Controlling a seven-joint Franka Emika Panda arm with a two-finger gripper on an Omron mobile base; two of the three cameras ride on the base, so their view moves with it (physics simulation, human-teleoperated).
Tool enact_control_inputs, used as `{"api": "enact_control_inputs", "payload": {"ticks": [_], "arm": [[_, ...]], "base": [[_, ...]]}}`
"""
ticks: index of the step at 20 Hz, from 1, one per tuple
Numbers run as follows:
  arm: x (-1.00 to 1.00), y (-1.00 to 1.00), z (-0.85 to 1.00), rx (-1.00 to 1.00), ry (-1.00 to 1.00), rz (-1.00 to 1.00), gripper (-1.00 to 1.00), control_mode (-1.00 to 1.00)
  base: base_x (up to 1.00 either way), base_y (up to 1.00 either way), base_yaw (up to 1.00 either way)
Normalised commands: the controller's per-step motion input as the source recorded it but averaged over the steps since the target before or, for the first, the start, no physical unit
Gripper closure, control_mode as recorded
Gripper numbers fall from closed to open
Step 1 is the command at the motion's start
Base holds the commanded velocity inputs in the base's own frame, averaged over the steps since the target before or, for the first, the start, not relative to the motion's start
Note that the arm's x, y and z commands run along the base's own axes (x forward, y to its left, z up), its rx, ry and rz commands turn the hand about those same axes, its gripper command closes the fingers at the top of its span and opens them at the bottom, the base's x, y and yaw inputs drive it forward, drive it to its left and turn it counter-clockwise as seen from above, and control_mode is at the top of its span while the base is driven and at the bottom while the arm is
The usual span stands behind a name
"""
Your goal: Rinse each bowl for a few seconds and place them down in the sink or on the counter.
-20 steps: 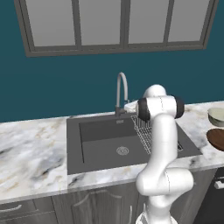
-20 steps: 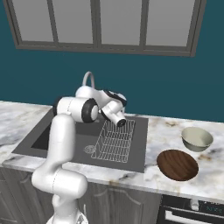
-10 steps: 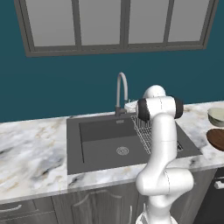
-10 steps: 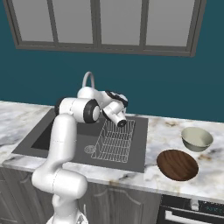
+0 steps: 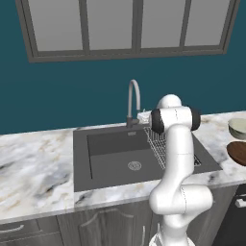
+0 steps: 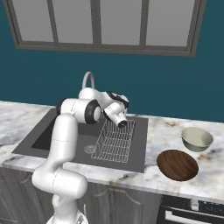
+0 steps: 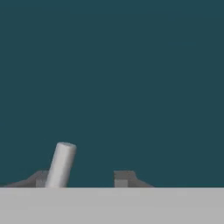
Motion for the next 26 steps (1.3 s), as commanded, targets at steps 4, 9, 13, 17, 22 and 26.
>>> {"api": "enact_control_inputs", "payload": {"ticks": [4,9,13,17,22,26], "arm": [[0.08,-0.20,-0.41,0.02,0.00,0.00,1.00,-1.00],[0.04,-0.24,-0.38,0.01,0.00,0.00,1.00,-1.00],[0.01,-0.27,-0.28,0.01,0.00,0.00,1.00,-1.00],[-0.03,-0.24,0.36,0.11,0.05,0.00,1.00,-1.00],[-0.08,-0.20,0.79,0.10,0.07,0.00,1.00,-1.00],[-0.05,-0.23,0.75,0.08,0.09,-0.01,1.00,-1.00]], "base": [[0.00,0.00,0.00],[0.00,0.00,0.00],[0.00,0.00,0.00],[0.00,0.00,0.00],[0.00,0.00,0.00],[0.00,0.00,0.00]]}}
